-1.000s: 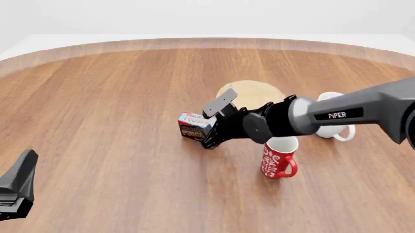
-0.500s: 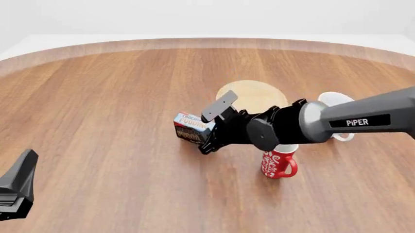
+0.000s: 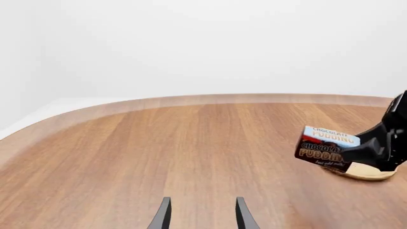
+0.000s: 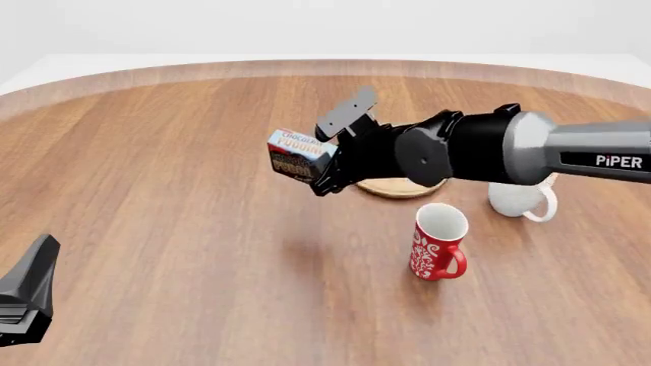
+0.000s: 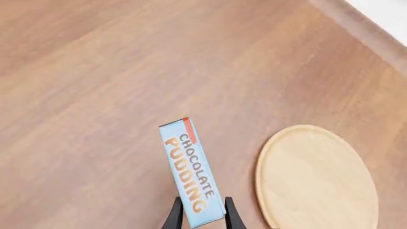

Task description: Put the chocolate pudding to the left of the plate.

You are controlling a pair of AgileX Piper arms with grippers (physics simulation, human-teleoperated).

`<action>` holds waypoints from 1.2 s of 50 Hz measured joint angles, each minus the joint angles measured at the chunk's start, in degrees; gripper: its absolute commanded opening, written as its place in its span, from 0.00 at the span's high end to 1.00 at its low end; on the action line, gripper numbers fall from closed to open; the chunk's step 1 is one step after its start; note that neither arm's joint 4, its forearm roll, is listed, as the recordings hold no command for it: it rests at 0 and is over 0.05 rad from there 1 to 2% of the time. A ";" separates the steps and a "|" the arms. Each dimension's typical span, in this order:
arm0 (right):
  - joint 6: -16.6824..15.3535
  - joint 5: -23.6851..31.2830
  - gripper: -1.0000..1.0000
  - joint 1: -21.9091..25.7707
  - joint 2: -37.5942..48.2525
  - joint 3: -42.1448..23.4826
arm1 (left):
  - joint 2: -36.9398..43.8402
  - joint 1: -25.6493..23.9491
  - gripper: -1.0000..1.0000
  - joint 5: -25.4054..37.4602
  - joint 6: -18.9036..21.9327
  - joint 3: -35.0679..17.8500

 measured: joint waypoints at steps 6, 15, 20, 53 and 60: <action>-1.01 2.66 1.00 -1.06 1.31 -4.46 | 0.00 0.00 0.00 0.00 0.00 0.00; -2.29 6.26 1.00 -3.11 5.03 -11.88 | 0.00 0.00 0.00 0.00 0.00 0.00; -2.57 8.26 1.00 -4.25 7.68 -16.35 | 0.00 0.00 0.00 0.00 0.00 0.00; -2.57 19.94 1.00 -7.46 24.65 -41.37 | 0.00 0.00 0.00 0.00 0.00 0.00; -3.21 24.37 1.00 -7.27 27.91 -46.93 | 0.00 0.00 0.00 0.00 0.00 0.00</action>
